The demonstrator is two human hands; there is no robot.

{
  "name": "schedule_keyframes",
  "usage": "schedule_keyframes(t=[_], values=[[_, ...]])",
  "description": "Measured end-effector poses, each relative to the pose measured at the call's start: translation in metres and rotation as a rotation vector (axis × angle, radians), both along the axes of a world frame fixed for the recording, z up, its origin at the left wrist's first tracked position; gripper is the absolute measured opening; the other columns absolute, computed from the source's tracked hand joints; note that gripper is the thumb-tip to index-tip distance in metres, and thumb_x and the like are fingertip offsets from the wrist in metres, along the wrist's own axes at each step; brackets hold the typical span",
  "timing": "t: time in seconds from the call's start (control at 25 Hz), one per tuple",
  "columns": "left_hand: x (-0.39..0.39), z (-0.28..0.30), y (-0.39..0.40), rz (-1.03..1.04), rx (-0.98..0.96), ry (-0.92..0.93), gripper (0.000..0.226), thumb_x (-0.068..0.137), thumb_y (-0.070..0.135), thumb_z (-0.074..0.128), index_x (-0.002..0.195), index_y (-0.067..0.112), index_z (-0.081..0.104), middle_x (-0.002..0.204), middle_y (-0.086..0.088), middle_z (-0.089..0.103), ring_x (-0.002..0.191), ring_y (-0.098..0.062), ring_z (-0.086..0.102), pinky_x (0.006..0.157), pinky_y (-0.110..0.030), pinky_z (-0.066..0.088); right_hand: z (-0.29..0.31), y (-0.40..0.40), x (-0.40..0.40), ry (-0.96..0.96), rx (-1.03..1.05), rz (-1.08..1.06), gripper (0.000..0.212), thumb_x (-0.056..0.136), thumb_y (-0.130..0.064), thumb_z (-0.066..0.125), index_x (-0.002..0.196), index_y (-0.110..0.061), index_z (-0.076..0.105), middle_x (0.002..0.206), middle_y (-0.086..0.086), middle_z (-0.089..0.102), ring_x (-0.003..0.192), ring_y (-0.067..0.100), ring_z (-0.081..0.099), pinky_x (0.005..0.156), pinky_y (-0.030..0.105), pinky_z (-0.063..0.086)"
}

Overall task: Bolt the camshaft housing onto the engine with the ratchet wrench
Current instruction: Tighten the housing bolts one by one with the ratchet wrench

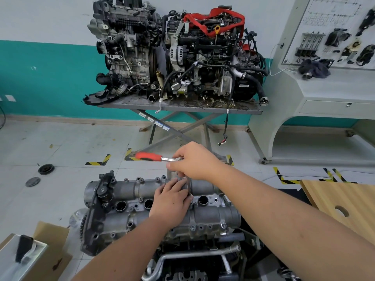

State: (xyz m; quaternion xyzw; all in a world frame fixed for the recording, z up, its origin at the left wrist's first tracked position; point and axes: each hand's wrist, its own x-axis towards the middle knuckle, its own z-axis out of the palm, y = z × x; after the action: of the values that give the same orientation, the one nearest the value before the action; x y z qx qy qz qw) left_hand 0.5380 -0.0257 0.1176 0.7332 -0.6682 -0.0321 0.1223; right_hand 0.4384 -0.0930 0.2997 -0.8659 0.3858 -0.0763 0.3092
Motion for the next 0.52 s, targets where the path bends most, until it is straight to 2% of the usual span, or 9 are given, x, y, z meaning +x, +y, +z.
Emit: schedule_keyframes(t=[0.04, 0.12, 0.2, 0.28, 0.36, 0.4, 0.44, 0.52], values=[[0.000, 0.000, 0.000, -0.003, -0.013, -0.004, 0.045, 0.100, 0.054, 0.026, 0.104, 0.033, 0.066, 0.153, 0.016, 0.035, 0.146, -0.013, 0.022, 0.114, -0.043, 0.022, 0.000, -0.001, 0.001, -0.036, 0.108, -0.047, 0.024, 0.090, -0.033, 0.065, 0.081, -0.012, 0.072, 0.063, -0.002, 0.072, 0.056, 0.007, 0.063, 0.059, 0.024, 0.047], [0.000, -0.001, 0.001, -0.009, -0.023, -0.011, 0.044, 0.100, 0.054, 0.027, 0.103, 0.033, 0.066, 0.154, 0.017, 0.035, 0.145, -0.013, 0.023, 0.113, -0.043, 0.023, -0.001, 0.001, 0.004, -0.217, 0.465, -0.195, 0.016, 0.093, -0.017, 0.061, 0.082, -0.005, 0.062, 0.058, 0.003, 0.069, 0.051, 0.013, 0.063, 0.055, 0.021, 0.045], [0.001, -0.002, 0.001, -0.007, -0.019, -0.011, 0.046, 0.100, 0.055, 0.026, 0.105, 0.033, 0.066, 0.153, 0.017, 0.036, 0.147, -0.014, 0.021, 0.113, -0.044, 0.023, -0.006, 0.005, 0.006, -0.496, 0.835, -0.350, 0.008, 0.096, -0.008, 0.054, 0.088, -0.005, 0.054, 0.061, 0.007, 0.069, 0.057, 0.020, 0.067, 0.066, 0.031, 0.047], [0.001, -0.003, 0.000, -0.005, -0.009, -0.011, 0.052, 0.099, 0.057, 0.021, 0.110, 0.033, 0.066, 0.152, 0.018, 0.037, 0.148, -0.013, 0.020, 0.114, -0.044, 0.022, -0.017, 0.008, 0.005, -0.825, 1.028, -0.465, 0.014, 0.097, -0.004, 0.052, 0.084, -0.008, 0.053, 0.065, 0.005, 0.070, 0.069, 0.021, 0.067, 0.079, 0.032, 0.042], [0.001, -0.003, -0.001, 0.001, 0.005, 0.009, 0.056, 0.098, 0.058, 0.017, 0.118, 0.035, 0.064, 0.152, 0.021, 0.034, 0.148, -0.011, 0.017, 0.115, -0.043, 0.020, -0.030, 0.010, 0.003, -1.142, 1.079, -0.519, 0.022, 0.098, -0.003, 0.055, 0.080, -0.014, 0.050, 0.073, 0.005, 0.073, 0.080, 0.021, 0.068, 0.085, 0.031, 0.042], [0.002, -0.003, -0.001, 0.006, 0.007, 0.013, 0.056, 0.098, 0.058, 0.017, 0.121, 0.036, 0.063, 0.152, 0.022, 0.034, 0.147, -0.011, 0.017, 0.116, -0.042, 0.019, -0.036, 0.013, 0.001, -1.236, 1.032, -0.496, 0.022, 0.098, -0.005, 0.056, 0.080, -0.016, 0.049, 0.080, 0.005, 0.074, 0.084, 0.022, 0.069, 0.087, 0.032, 0.043], [0.002, -0.002, -0.001, 0.010, 0.006, 0.011, 0.054, 0.098, 0.058, 0.018, 0.122, 0.037, 0.062, 0.151, 0.022, 0.035, 0.147, -0.011, 0.017, 0.115, -0.042, 0.020, -0.043, 0.016, 0.001, -1.242, 0.930, -0.466, 0.018, 0.100, -0.009, 0.056, 0.084, -0.019, 0.054, 0.088, 0.004, 0.075, 0.091, 0.022, 0.069, 0.089, 0.033, 0.046], [0.001, -0.002, -0.001, 0.011, 0.013, 0.008, 0.048, 0.101, 0.055, 0.024, 0.122, 0.036, 0.062, 0.150, 0.021, 0.037, 0.147, -0.011, 0.018, 0.115, -0.041, 0.020, -0.055, 0.021, -0.002, -1.113, 0.698, -0.433, 0.014, 0.101, -0.023, 0.058, 0.102, -0.033, 0.066, 0.110, -0.005, 0.074, 0.108, 0.014, 0.067, 0.097, 0.031, 0.050]])
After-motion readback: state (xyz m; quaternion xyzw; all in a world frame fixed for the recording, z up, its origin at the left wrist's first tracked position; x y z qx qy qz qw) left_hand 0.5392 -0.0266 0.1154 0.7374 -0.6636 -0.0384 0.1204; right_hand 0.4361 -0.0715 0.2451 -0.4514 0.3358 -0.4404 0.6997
